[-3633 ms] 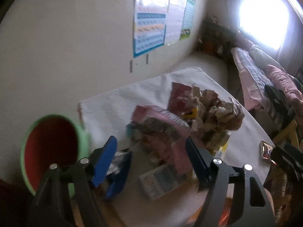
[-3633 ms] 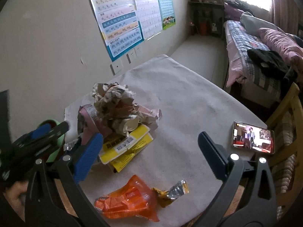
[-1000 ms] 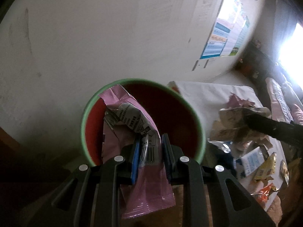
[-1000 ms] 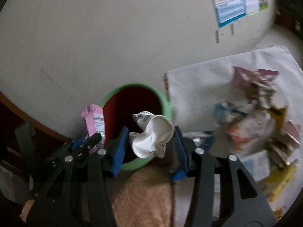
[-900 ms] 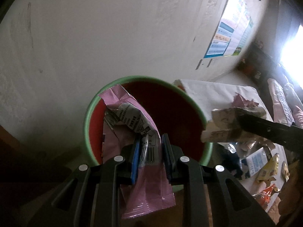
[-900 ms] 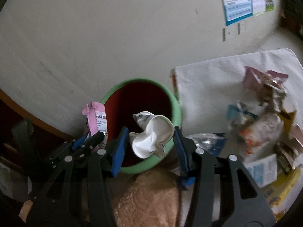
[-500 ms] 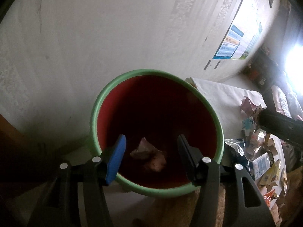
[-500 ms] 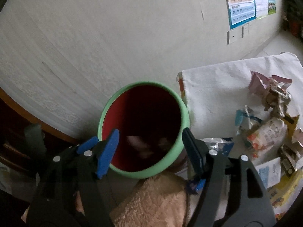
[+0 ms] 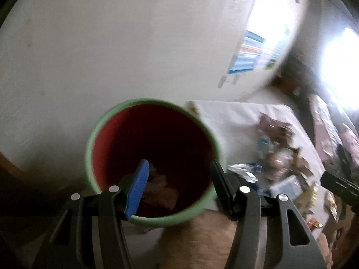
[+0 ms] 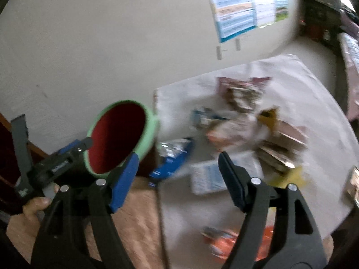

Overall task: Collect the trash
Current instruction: 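Grasp the blue and silver snack wrapper with the left tool, then grasp the yellow printed box with the right tool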

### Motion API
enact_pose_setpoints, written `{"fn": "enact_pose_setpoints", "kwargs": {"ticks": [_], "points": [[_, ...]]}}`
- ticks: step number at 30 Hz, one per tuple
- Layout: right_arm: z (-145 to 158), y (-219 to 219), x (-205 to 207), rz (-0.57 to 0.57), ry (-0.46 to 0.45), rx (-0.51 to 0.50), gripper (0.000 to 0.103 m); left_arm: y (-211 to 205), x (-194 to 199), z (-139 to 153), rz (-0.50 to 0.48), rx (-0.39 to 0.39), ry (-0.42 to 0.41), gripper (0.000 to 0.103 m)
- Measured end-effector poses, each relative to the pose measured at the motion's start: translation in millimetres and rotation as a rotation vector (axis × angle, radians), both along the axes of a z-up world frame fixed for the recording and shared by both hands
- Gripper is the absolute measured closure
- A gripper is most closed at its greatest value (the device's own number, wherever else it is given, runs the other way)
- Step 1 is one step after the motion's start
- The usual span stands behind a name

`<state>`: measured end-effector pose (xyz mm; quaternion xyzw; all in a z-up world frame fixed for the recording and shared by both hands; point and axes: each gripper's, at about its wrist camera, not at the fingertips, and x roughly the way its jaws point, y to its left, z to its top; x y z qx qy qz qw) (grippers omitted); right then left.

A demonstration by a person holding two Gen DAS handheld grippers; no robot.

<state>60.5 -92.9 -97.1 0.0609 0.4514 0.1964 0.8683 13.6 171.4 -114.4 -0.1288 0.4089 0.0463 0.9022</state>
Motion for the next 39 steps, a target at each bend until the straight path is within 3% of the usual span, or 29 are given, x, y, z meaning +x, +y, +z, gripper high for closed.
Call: {"fn": "enact_pose_setpoints", "kwargs": {"ticks": [3, 9, 16, 21, 23, 26, 33, 39], "points": [[-2, -28, -12, -0.060, -0.008, -0.019, 0.031, -27, 6, -2, -0.089, 0.000, 0.024, 0.049], [-12, -72, -25, -0.162, 0.018, 0.018, 0.031, -70, 29, -24, -0.187, -0.126, 0.124, 0.049], [-12, -94, -34, -0.213, 0.014, 0.052, 0.031, -116, 58, -54, -0.252, -0.078, 0.230, 0.051], [-13, -111, -38, -0.252, 0.015, 0.049, 0.031, -130, 72, -73, -0.256, 0.001, 0.278, 0.066], [-18, -117, -39, -0.267, 0.035, 0.054, 0.031, -128, 72, -73, -0.246, 0.017, 0.279, 0.078], [-26, -121, -37, -0.285, 0.062, 0.056, 0.031, -122, 69, -71, -0.221, 0.031, 0.274, 0.088], [-44, -128, -31, -0.326, 0.115, 0.046, 0.031, -109, 42, -38, -0.191, 0.060, 0.182, 0.093], [-58, -134, -21, -0.393, 0.159, 0.072, 0.023, -112, 14, -1, -0.211, 0.069, 0.080, 0.093]]}}
